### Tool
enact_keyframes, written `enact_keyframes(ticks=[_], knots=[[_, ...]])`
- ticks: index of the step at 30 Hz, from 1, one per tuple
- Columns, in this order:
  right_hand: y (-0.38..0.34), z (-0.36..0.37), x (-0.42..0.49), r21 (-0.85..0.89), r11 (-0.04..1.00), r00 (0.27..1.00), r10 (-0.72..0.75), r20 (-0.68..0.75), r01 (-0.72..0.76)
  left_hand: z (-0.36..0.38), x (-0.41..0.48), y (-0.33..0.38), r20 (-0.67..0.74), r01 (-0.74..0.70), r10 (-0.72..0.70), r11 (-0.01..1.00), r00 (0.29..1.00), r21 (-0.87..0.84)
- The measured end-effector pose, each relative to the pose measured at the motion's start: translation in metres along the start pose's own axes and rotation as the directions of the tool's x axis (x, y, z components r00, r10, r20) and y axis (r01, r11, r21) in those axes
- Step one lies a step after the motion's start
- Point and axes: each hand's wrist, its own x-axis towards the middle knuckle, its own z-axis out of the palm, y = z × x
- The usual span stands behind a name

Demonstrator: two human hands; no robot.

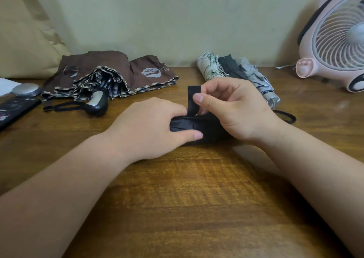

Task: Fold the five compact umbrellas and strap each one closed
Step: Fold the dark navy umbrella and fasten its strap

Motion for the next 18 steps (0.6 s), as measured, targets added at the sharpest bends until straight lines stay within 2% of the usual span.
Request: enact_keyframes(ticks=[4,11,16,18], knots=[[0.0,-0.004,-0.001,-0.011,1.0,1.0,0.011,-0.023,-0.011,-0.003,0.006,0.009,0.05,0.068,-0.069,0.997,0.996,0.023],[0.001,-0.008,-0.001,-0.018,0.999,0.999,0.032,-0.012,-0.032,-0.005,0.015,0.002,0.222,0.111,-0.094,0.992,0.97,-0.065],[0.004,-0.002,-0.001,0.056,0.998,0.995,0.001,-0.097,0.004,0.0,0.008,-0.005,0.131,0.025,-0.011,0.994,0.991,-0.11],[0.005,-0.002,-0.002,0.003,1.0,0.995,-0.031,-0.097,0.031,0.001,0.009,-0.008,0.121,0.031,-0.007,0.98,0.993,-0.195]])
